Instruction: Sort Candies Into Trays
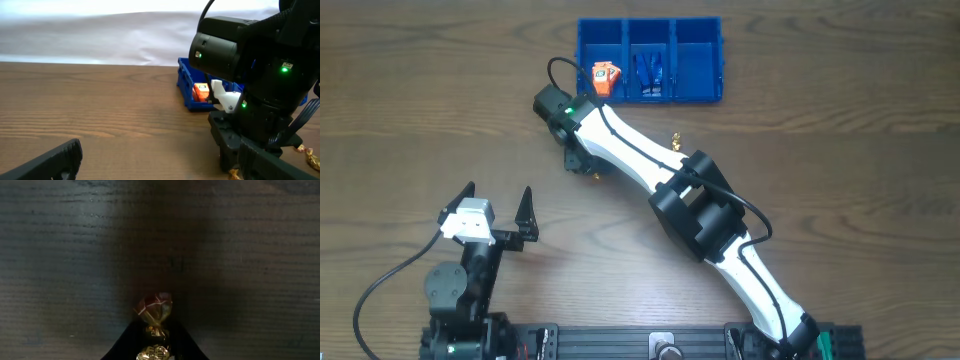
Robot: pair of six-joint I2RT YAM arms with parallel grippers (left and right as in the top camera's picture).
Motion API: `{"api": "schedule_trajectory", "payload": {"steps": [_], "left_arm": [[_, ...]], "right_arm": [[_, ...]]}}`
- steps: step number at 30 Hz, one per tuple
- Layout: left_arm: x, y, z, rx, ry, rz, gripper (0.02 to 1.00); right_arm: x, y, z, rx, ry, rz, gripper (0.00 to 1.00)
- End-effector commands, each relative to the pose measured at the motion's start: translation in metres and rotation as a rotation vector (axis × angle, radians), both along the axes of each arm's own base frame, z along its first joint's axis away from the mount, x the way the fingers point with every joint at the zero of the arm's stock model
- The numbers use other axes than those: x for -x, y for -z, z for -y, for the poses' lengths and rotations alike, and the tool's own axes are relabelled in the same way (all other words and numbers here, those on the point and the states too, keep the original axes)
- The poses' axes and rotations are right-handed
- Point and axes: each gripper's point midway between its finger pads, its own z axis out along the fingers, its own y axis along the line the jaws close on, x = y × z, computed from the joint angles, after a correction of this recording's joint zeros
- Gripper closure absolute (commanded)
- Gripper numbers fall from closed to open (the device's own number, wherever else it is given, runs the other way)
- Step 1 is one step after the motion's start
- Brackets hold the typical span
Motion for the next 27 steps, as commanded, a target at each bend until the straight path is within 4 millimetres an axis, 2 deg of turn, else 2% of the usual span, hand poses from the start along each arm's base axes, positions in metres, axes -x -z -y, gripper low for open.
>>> {"api": "schedule_trajectory", "payload": {"steps": [1,3,5,6,7,8,11,14,16,18,22,27], "left_arm": [[0.001,0.016,0.004,0.003,0.026,-0.045,0.020],[0.001,0.016,0.004,0.003,0.026,-0.045,0.020],[0.001,0.016,0.004,0.003,0.026,-0.045,0.020],[0.001,0.016,0.004,0.003,0.026,-0.045,0.020],[0.001,0.016,0.004,0.003,0.026,-0.045,0.020],[0.001,0.016,0.004,0.003,0.026,-0.045,0.020],[0.001,0.016,0.004,0.003,0.026,-0.045,0.020],[0.001,0.016,0.004,0.003,0.026,-0.045,0.020],[0.001,0.016,0.004,0.003,0.026,-0.045,0.020],[0.001,0.016,0.004,0.003,0.026,-0.045,0.020],[0.001,0.016,0.004,0.003,0.026,-0.045,0.023],[0.001,0.016,0.004,0.003,0.026,-0.045,0.020]], "right_arm": [[-0.008,-0.022,0.004,-0.013,-0.019,0.045,0.910],[-0.023,-0.064,0.017,-0.009,-0.018,0.149,0.919],[-0.041,-0.113,0.041,0.006,0.009,0.263,0.919],[-0.053,-0.145,0.058,0.006,0.007,0.339,0.919],[-0.064,-0.169,0.073,0.013,0.009,0.403,0.919],[-0.086,-0.205,0.108,0.051,0.040,0.517,0.919],[-0.125,-0.233,0.159,0.087,0.098,0.625,0.919],[-0.159,-0.232,0.197,0.083,0.141,0.663,0.919],[-0.178,-0.222,0.208,0.059,0.141,0.669,0.917],[-0.188,-0.209,0.218,0.061,0.158,0.657,0.915],[-0.198,-0.175,0.221,0.082,0.140,0.607,0.915],[-0.205,-0.146,0.217,0.085,0.131,0.572,0.908]]}}
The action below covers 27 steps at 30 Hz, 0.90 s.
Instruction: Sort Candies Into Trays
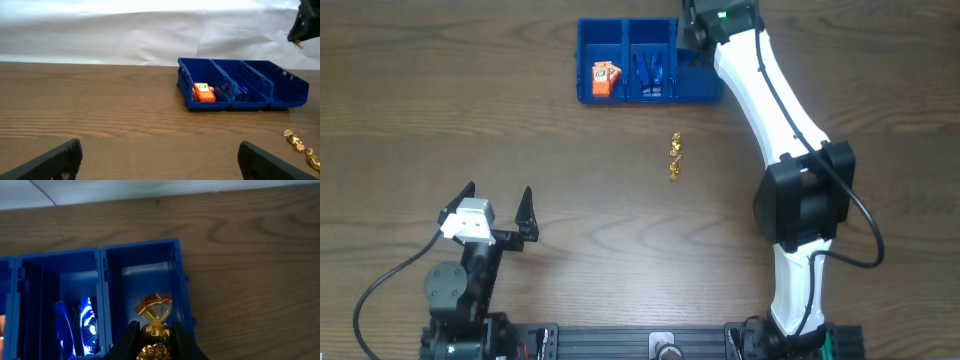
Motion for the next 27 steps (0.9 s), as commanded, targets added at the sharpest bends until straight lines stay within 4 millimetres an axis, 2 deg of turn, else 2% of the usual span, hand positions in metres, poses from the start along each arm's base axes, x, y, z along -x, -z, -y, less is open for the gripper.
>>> {"api": "schedule_trajectory", "payload": {"steps": [1,7,8,9,10,11,13,14,17,19,20,21,23,25,27], "left_arm": [[0.001,0.016,0.004,0.003,0.025,-0.045,0.020],[0.001,0.016,0.004,0.003,0.025,-0.045,0.020],[0.001,0.016,0.004,0.003,0.025,-0.045,0.020],[0.001,0.016,0.004,0.003,0.025,-0.045,0.023],[0.001,0.016,0.004,0.003,0.025,-0.045,0.020],[0.001,0.016,0.004,0.003,0.025,-0.045,0.023],[0.001,0.016,0.004,0.003,0.025,-0.045,0.020],[0.001,0.016,0.004,0.003,0.025,-0.045,0.020],[0.001,0.016,0.004,0.003,0.025,-0.045,0.020],[0.001,0.016,0.004,0.003,0.025,-0.045,0.020],[0.001,0.016,0.004,0.003,0.025,-0.045,0.023],[0.001,0.016,0.004,0.003,0.025,-0.045,0.020],[0.001,0.016,0.004,0.003,0.025,-0.045,0.023],[0.001,0.016,0.004,0.003,0.025,-0.045,0.020],[0.001,0.016,0.004,0.003,0.025,-0.045,0.020]], "right_arm": [[-0.006,0.029,0.001,0.018,-0.012,-0.042,0.890],[-0.008,0.037,0.001,0.021,-0.013,-0.051,0.790],[-0.007,0.036,0.000,0.021,-0.014,-0.050,0.643],[-0.007,0.037,-0.001,0.021,-0.016,-0.051,0.413],[-0.006,0.037,-0.001,0.025,-0.021,-0.054,0.066],[-0.005,0.037,-0.003,0.026,-0.023,-0.058,0.001],[0.001,0.028,-0.009,0.027,-0.036,-0.057,0.001],[0.005,0.016,-0.012,0.022,-0.043,-0.046,0.001],[0.026,-0.046,-0.017,-0.034,-0.066,0.026,0.001],[0.053,-0.088,-0.021,-0.080,-0.105,0.052,0.001],[0.074,-0.105,-0.022,-0.098,-0.122,0.042,0.001],[0.096,-0.113,-0.020,-0.110,-0.113,0.008,0.001],[0.133,-0.106,-0.021,-0.105,-0.102,-0.103,0.001],[0.162,-0.086,-0.026,-0.071,-0.106,-0.221,0.001],[0.175,-0.064,-0.033,-0.043,-0.119,-0.290,0.001]]}}
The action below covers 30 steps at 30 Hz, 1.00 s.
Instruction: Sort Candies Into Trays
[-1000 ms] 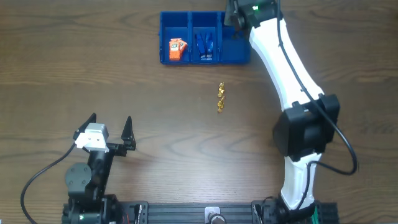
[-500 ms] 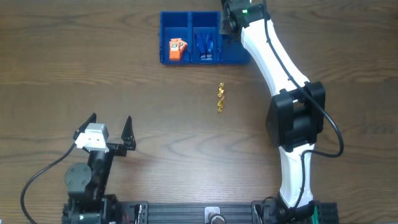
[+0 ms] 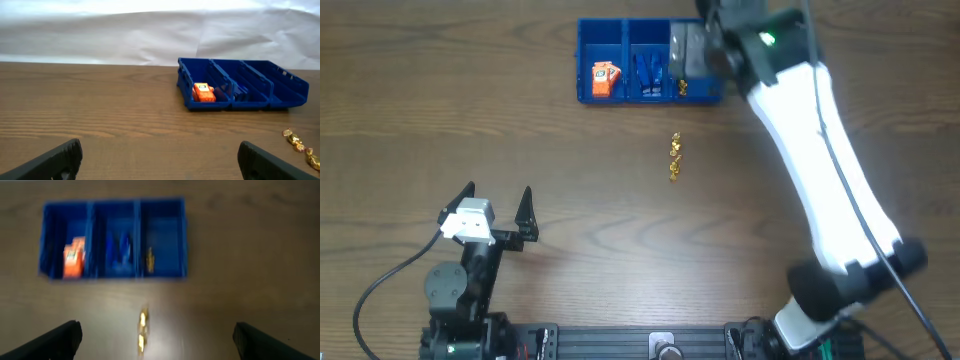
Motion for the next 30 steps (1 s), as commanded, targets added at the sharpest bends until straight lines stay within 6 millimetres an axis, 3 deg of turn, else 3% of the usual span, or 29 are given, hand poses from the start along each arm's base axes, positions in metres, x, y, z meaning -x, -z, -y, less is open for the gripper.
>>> {"api": "schedule_trajectory", "payload": {"steps": [1,5,6,9,18,21,30], "left_arm": [[0.001,0.016,0.004,0.003,0.026,-0.045,0.020],[0.001,0.016,0.004,0.003,0.026,-0.045,0.020],[0.001,0.016,0.004,0.003,0.026,-0.045,0.020],[0.001,0.016,0.004,0.003,0.026,-0.045,0.020],[0.001,0.016,0.004,0.003,0.026,-0.045,0.020],[0.001,0.016,0.004,0.003,0.026,-0.045,0.020],[0.001,0.016,0.004,0.003,0.026,-0.045,0.023]], "right_arm": [[0.031,0.081,-0.029,0.056,-0.014,-0.229,0.001],[0.045,0.176,-0.041,0.038,0.001,-0.324,0.001],[0.049,0.210,-0.047,0.001,-0.014,-0.341,0.001],[0.054,0.241,-0.046,-0.017,0.023,-0.351,0.001],[0.057,0.269,-0.050,0.009,0.039,-0.350,0.001],[0.059,0.286,-0.046,0.006,0.074,-0.396,0.001],[0.055,0.298,-0.037,0.012,0.104,-0.414,0.056]]}}
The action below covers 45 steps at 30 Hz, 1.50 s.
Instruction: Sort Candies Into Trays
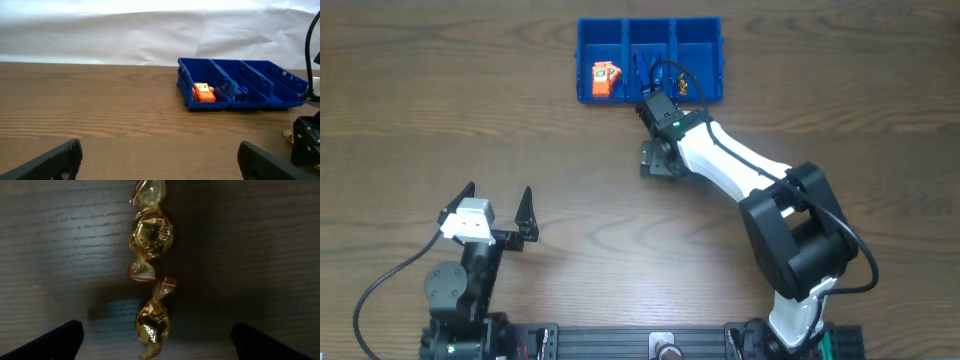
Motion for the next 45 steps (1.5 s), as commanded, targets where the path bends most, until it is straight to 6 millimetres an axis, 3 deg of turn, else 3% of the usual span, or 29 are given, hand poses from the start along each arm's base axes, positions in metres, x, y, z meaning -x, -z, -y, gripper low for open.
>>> {"api": "schedule_trajectory", "payload": {"steps": [1,6,12,15,20,24,26,29,33,36,37,39,41,45], "left_arm": [[0.001,0.016,0.004,0.003,0.026,-0.045,0.020],[0.001,0.016,0.004,0.003,0.026,-0.045,0.020],[0.001,0.016,0.004,0.003,0.026,-0.045,0.020],[0.001,0.016,0.004,0.003,0.026,-0.045,0.020],[0.001,0.016,0.004,0.003,0.026,-0.045,0.023],[0.001,0.016,0.004,0.003,0.026,-0.045,0.020],[0.001,0.016,0.004,0.003,0.026,-0.045,0.020],[0.001,0.016,0.004,0.003,0.026,-0.045,0.023],[0.001,0.016,0.004,0.003,0.026,-0.045,0.020],[0.001,0.016,0.004,0.003,0.026,-0.045,0.020],[0.001,0.016,0.004,0.003,0.026,-0.045,0.020],[0.001,0.016,0.004,0.003,0.026,-0.045,0.020],[0.001,0.016,0.004,0.003,0.026,-0.045,0.020],[0.001,0.016,0.004,0.003,0.026,-0.045,0.020]], "right_arm": [[-0.002,0.013,0.007,0.014,0.030,-0.018,0.062],[-0.006,0.016,0.005,0.008,0.031,-0.006,0.253],[-0.006,0.016,0.005,0.008,0.031,-0.007,0.619],[-0.002,0.016,0.006,0.015,0.029,-0.019,0.647],[-0.002,0.016,0.006,0.016,0.029,-0.021,0.812],[-0.002,0.016,0.006,0.016,0.029,-0.021,0.873],[-0.004,0.005,0.006,0.003,0.030,0.003,0.901],[-0.027,-0.057,0.019,-0.032,0.036,0.152,0.919],[-0.080,-0.179,0.054,0.018,0.043,0.479,0.921],[-0.120,-0.229,0.067,0.100,0.015,0.641,0.923],[-0.137,-0.237,0.066,0.119,-0.019,0.688,0.921],[-0.157,-0.235,0.066,0.132,-0.040,0.732,0.921],[-0.176,-0.221,0.065,0.139,-0.054,0.747,0.928],[-0.194,-0.176,0.056,0.132,-0.083,0.696,0.928]]}}
